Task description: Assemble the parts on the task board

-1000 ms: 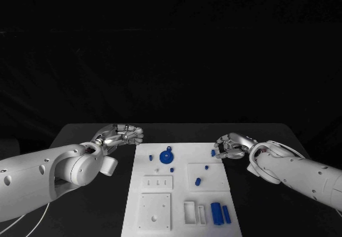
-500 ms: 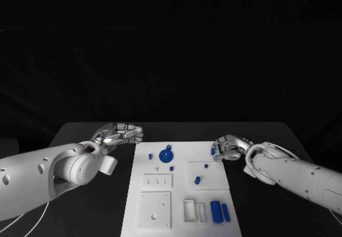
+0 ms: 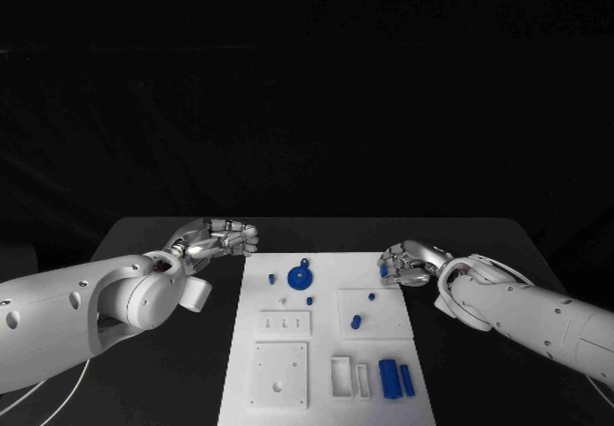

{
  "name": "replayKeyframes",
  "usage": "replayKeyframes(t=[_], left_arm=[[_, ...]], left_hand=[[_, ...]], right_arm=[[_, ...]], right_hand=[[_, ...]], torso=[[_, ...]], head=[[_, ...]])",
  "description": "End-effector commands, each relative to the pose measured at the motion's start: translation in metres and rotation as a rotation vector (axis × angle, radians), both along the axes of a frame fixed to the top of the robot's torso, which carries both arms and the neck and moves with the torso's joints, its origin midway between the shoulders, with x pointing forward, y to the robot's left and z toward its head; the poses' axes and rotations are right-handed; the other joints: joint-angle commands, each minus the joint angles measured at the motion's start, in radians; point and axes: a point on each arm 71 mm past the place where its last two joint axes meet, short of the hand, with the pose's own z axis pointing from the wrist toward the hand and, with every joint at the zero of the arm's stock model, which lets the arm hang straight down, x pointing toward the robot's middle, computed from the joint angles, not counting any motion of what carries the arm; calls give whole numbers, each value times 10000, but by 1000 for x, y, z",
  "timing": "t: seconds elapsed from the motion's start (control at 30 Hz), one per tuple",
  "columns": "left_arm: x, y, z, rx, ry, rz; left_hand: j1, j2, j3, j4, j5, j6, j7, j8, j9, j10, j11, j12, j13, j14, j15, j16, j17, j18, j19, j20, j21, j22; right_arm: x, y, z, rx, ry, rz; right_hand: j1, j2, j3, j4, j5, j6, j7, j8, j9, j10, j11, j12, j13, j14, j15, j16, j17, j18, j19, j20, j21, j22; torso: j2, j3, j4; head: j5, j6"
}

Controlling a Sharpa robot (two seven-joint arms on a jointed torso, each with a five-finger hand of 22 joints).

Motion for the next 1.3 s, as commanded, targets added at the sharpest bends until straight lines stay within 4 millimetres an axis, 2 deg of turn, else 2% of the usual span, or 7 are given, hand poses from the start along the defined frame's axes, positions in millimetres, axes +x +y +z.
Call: replayKeyframes(t=[0.03,0.2,0.47,0.7,1.13,1.23,1.3], left_arm=[[-1,-3,2,-60,-123,-195],[-1,-2,2,-54,-119,-179],[-1,-2,2,-51,-114,-176],[-1,-2,2,-49,-114,-179],[-1,-2,1,50,-102,-225],[-1,-3,1,241,-146,-289],[-1,-3,1,418,-148,-326]], left_hand=[[95,17,-36,39,-49,62,21,-63,-13,45,22,7,-4,47,4,-35,10,187,22,23,-50,15],[99,18,-39,43,-49,62,21,-63,-14,46,22,6,-4,47,3,-36,12,187,23,23,-50,16],[105,18,-44,50,-49,62,21,-64,-15,46,22,5,-5,48,3,-38,14,186,23,22,-51,16],[114,19,-48,55,-49,62,21,-65,-16,47,21,4,-5,48,2,-40,16,186,24,21,-53,17],[143,39,-60,84,-48,77,15,-60,-17,59,18,5,-5,55,0,-44,27,184,29,19,-56,20],[178,61,-119,177,-52,153,-27,-24,-7,137,-14,29,6,119,-23,-26,66,186,72,1,-45,38],[216,83,-215,326,-56,299,-91,45,17,336,-100,106,38,343,-120,99,165,211,246,-74,45,92]], right_arm=[[-1,1,-1,-66,26,30],[-1,1,-1,-104,19,65],[-1,2,-1,-146,-40,49],[-1,3,-1,-158,-75,56],[-2,5,2,-124,-433,-55],[-3,6,3,-179,-530,-57],[-5,8,4,-252,-549,-16]], right_hand=[[8,114,155,7,-249,297,158,50,-7,-38,-10,64,-20,11,-36,-60,21,1097,-13,6,25,139],[82,226,706,76,-1047,638,77,169,16,-23,-86,66,-42,25,-107,-87,54,1097,-2,18,23,137],[43,279,1290,107,-1587,993,-41,280,42,-1,-198,58,-66,44,-215,-126,94,1097,15,26,45,148],[-22,285,1480,124,-1651,1148,-86,331,60,20,-241,62,-72,56,-256,-139,116,1097,34,23,64,151],[-59,413,1957,227,-1752,1528,-213,473,126,72,-362,61,-87,79,-370,-160,167,1097,68,-2,87,146],[-33,442,2100,251,-1765,1607,-239,505,142,98,-386,65,-90,88,-392,-160,181,1097,83,-12,97,147],[-27,460,2183,261,-1770,1677,-262,536,158,130,-408,80,-79,93,-412,-159,191,1097,95,-19,108,149]], torso=[[-19,5,-11],[-22,4,-14],[-23,6,-5],[-21,9,-20],[-28,5,-9],[-28,7,-10],[-31,6,-17]], head=[[6,-21],[7,-22],[8,-21],[13,-29],[8,-55],[4,-54],[4,-40]])
